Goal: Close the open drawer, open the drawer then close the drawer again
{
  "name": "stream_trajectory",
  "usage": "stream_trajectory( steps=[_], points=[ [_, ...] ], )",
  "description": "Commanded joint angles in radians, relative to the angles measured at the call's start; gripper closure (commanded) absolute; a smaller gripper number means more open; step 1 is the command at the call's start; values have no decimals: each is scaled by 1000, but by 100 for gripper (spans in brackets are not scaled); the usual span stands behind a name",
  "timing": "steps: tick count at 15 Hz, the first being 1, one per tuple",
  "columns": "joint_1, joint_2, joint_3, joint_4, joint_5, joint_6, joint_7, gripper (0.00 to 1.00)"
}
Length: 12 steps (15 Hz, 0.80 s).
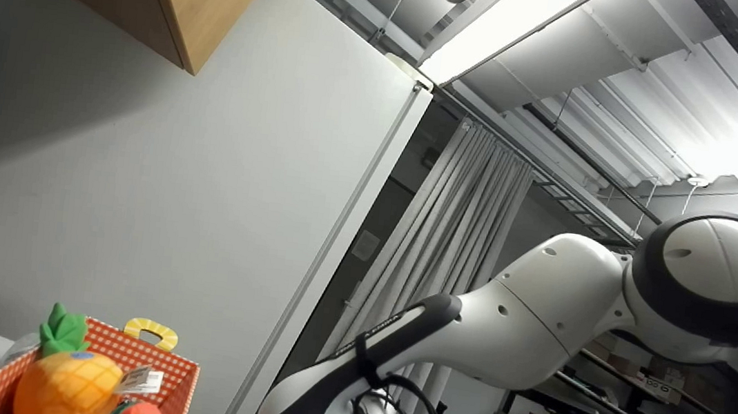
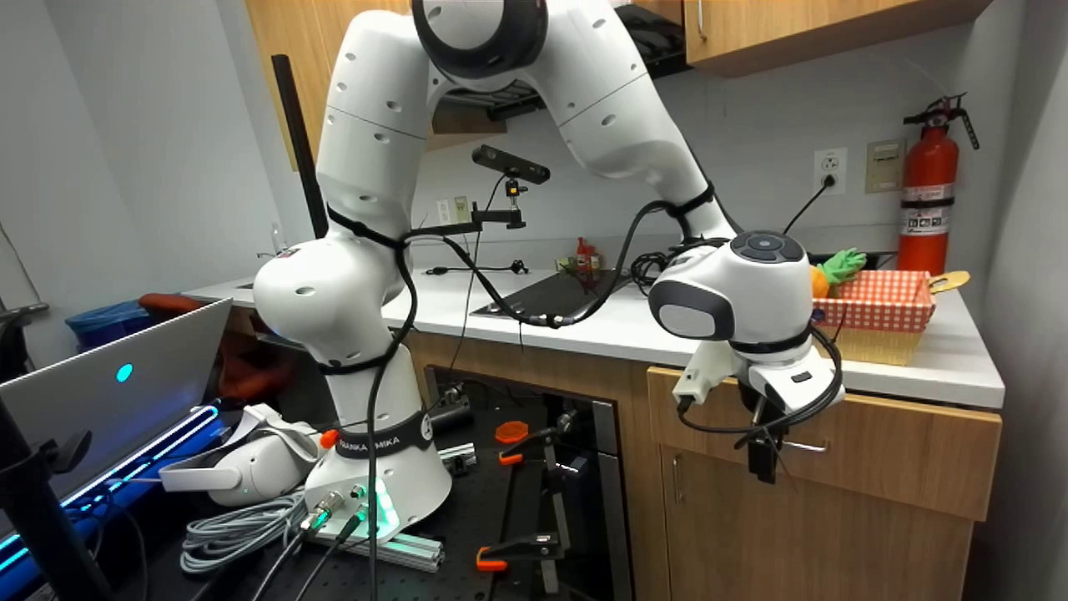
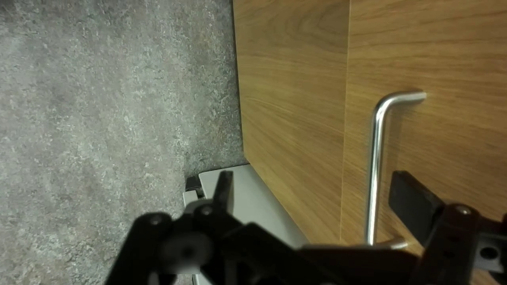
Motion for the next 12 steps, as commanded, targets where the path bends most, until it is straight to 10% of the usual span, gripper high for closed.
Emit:
stream_trajectory(
  steps=[1,12],
  points=[
    [-21,48,40,25,55,50,-24,0],
    [-59,98,90,49,96,83,-28,0]
  ],
)
